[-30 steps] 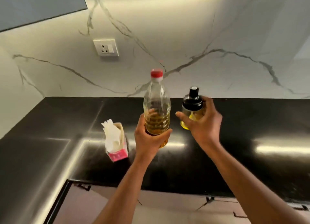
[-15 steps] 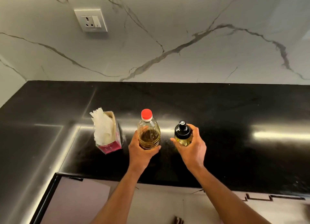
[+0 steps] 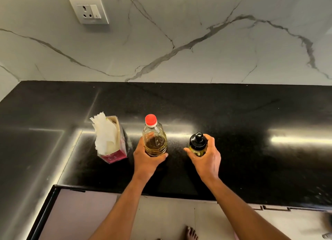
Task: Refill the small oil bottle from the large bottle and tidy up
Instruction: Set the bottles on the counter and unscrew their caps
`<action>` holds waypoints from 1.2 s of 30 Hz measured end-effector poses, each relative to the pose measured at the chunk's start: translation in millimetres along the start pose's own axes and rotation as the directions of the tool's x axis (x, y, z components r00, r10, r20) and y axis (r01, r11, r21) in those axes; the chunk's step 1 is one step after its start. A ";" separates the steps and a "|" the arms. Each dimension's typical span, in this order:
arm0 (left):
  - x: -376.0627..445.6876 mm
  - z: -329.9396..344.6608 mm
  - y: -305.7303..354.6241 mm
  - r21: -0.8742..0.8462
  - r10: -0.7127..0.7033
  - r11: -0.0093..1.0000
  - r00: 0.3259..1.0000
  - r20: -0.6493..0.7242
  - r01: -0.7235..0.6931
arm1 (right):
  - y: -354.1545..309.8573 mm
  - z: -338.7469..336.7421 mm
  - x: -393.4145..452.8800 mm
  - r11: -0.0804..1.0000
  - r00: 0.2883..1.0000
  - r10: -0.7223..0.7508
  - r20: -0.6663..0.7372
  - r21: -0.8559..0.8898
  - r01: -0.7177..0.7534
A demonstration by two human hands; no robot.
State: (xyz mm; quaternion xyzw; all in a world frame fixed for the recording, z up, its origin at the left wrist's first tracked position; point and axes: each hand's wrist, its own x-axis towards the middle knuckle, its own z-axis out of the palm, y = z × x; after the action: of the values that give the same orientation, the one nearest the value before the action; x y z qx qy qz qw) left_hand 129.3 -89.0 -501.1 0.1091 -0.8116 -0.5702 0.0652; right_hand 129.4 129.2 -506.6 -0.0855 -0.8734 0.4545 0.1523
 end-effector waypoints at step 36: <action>-4.4 -43.2 26.5 0.035 0.069 0.997 0.991 0.115 -0.074 | -8.3 -39.3 -14.7 0.996 0.999 0.001 -0.033 -0.085 -0.004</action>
State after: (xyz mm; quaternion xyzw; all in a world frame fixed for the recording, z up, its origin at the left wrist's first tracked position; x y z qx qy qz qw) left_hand 140.8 -118.6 -461.5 0.0486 -0.8284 -0.5569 0.0372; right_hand 156.6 150.4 -481.3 -0.1004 -0.8892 0.4159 0.1621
